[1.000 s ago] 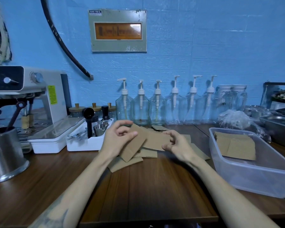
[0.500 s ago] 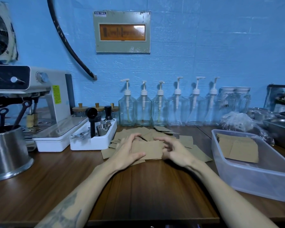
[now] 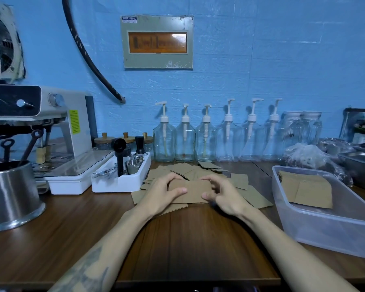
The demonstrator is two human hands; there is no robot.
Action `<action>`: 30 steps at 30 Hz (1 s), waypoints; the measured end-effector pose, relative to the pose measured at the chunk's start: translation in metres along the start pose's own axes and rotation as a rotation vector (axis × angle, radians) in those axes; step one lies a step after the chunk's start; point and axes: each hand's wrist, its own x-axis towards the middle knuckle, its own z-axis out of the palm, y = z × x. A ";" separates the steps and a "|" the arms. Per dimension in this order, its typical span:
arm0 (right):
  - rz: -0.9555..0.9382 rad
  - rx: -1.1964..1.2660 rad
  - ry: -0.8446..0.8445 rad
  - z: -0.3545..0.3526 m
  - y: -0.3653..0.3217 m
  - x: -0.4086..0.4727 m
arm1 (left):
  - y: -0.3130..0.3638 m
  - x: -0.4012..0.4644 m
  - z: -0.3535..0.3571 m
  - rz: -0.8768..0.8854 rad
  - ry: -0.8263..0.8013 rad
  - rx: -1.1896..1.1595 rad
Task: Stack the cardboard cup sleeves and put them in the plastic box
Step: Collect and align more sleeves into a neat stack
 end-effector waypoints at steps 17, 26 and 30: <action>0.176 -0.168 0.301 -0.029 0.022 0.007 | -0.017 -0.001 -0.008 -0.163 -0.183 0.382; 0.134 -0.043 0.403 -0.031 0.017 0.009 | -0.013 -0.002 -0.012 -0.141 -0.151 0.181; 0.103 -0.023 0.299 -0.025 0.021 0.010 | -0.012 -0.002 -0.014 -0.147 -0.103 0.002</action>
